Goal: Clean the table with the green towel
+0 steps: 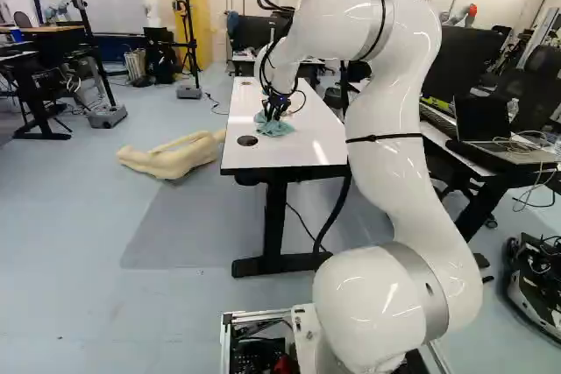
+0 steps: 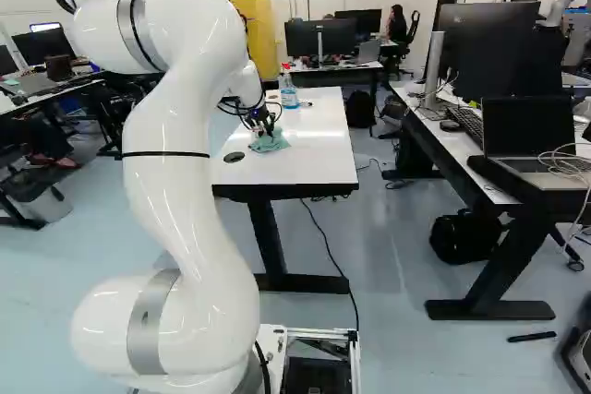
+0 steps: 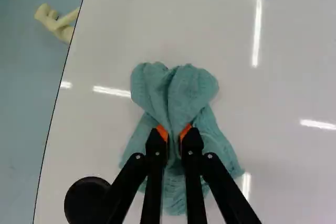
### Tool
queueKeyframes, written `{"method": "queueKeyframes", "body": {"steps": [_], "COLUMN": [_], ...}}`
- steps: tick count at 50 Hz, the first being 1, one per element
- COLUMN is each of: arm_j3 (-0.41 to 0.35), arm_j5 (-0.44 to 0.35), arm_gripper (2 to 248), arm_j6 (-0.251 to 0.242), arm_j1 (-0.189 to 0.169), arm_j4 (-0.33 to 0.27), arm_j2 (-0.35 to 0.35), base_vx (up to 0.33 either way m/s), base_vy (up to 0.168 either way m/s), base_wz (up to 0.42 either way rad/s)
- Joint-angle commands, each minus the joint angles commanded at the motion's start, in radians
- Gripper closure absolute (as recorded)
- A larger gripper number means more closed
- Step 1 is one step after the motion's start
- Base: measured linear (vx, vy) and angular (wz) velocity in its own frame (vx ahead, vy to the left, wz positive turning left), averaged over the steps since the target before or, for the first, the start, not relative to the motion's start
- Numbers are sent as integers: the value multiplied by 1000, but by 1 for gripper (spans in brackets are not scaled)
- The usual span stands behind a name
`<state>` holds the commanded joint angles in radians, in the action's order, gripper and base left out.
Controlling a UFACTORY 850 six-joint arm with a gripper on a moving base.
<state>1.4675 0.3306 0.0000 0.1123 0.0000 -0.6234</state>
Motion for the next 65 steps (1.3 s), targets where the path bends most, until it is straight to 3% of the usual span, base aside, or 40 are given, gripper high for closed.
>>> {"method": "queueKeyframes", "body": {"steps": [51, 65], "arm_j3": [-30, -74], "arm_j5": [0, 0], "arm_gripper": [206, 206], "arm_j6": [0, 0], "arm_j1": [0, 3], "arm_j4": [0, 0], "arm_j2": [119, 160], "base_vx": [0, 0], "base_vy": [0, 0], "base_wz": [0, 0]}}
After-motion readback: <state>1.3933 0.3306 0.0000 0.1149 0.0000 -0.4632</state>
